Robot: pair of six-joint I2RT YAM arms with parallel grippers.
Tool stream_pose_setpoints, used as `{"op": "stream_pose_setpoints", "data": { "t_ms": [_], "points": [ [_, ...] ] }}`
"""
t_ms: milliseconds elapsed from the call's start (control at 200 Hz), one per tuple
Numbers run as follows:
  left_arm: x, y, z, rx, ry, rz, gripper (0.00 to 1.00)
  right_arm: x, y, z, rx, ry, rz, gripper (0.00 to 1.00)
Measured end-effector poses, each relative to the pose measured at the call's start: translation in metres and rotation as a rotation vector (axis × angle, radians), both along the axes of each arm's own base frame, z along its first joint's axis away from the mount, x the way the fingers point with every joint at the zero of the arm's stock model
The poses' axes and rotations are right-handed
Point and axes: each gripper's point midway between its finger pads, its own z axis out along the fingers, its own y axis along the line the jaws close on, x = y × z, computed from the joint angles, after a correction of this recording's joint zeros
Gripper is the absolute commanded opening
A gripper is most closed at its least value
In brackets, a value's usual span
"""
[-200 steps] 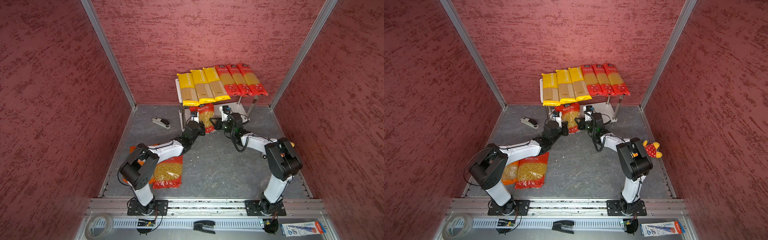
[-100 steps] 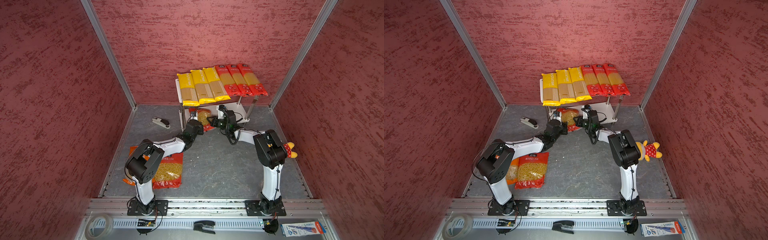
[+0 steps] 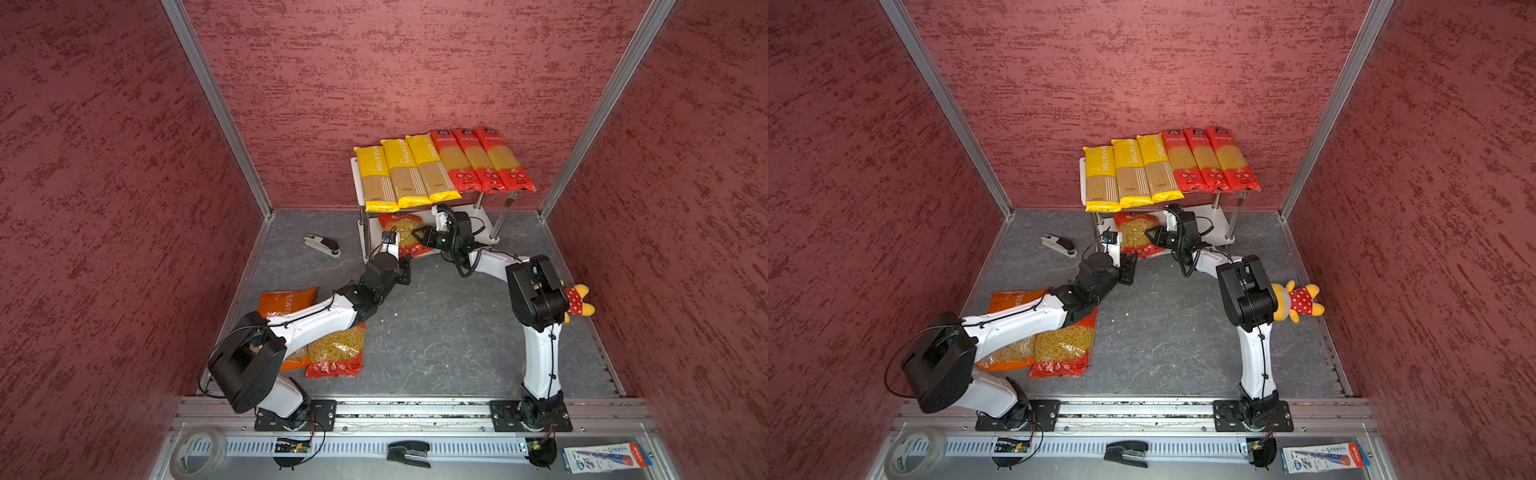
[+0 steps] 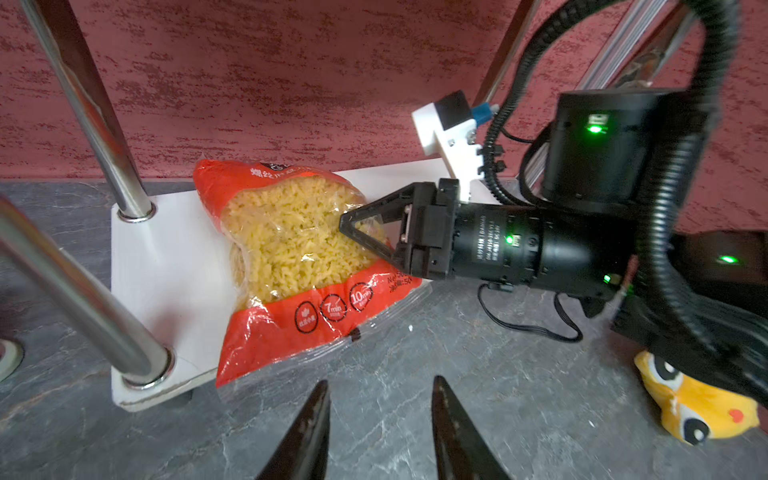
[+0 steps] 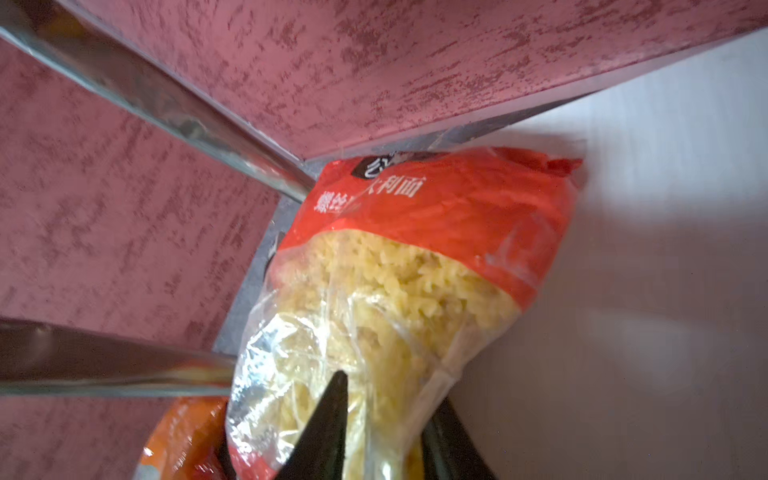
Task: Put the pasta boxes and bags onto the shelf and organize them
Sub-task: 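Lift the red fusilli bag with both grippers toward the lower shelf, then set the fusilli bag on the lower shelf with the right gripper while the left withdraws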
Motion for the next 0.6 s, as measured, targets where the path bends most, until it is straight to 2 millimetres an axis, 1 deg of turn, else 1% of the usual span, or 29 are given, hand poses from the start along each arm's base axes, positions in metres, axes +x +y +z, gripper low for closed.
{"op": "stream_pose_setpoints", "data": {
  "t_ms": [80, 135, 225, 301, 371, 441, 501, 596],
  "points": [
    [-0.013, 0.01, 0.007, 0.008, 0.0, 0.007, 0.4, 0.0, -0.002, -0.001, -0.005, 0.014, -0.007, 0.58],
    [-0.023, 0.02, 0.013, 0.013, -0.001, 0.017, 0.41, 0.0, -0.006, -0.003, -0.007, 0.03, -0.02, 0.62],
    [-0.039, 0.039, 0.027, 0.002, -0.007, 0.04, 0.41, -0.003, -0.015, -0.005, -0.007, 0.051, -0.047, 0.63],
    [-0.054, 0.06, 0.038, -0.02, -0.013, 0.069, 0.42, -0.005, -0.022, -0.006, -0.01, 0.061, -0.069, 0.63],
    [-0.065, 0.078, 0.042, -0.041, -0.007, 0.098, 0.42, -0.003, -0.025, -0.005, -0.013, 0.057, -0.082, 0.63],
    [-0.073, 0.098, 0.039, -0.053, 0.014, 0.141, 0.42, -0.001, -0.027, -0.005, -0.012, 0.056, -0.091, 0.63],
    [-0.078, 0.114, 0.031, -0.059, 0.043, 0.178, 0.42, 0.003, -0.025, -0.003, -0.008, 0.049, -0.091, 0.63],
    [-0.085, 0.132, 0.018, -0.059, 0.083, 0.219, 0.43, 0.013, -0.017, 0.0, 0.0, 0.032, -0.084, 0.63]
  ]
}}
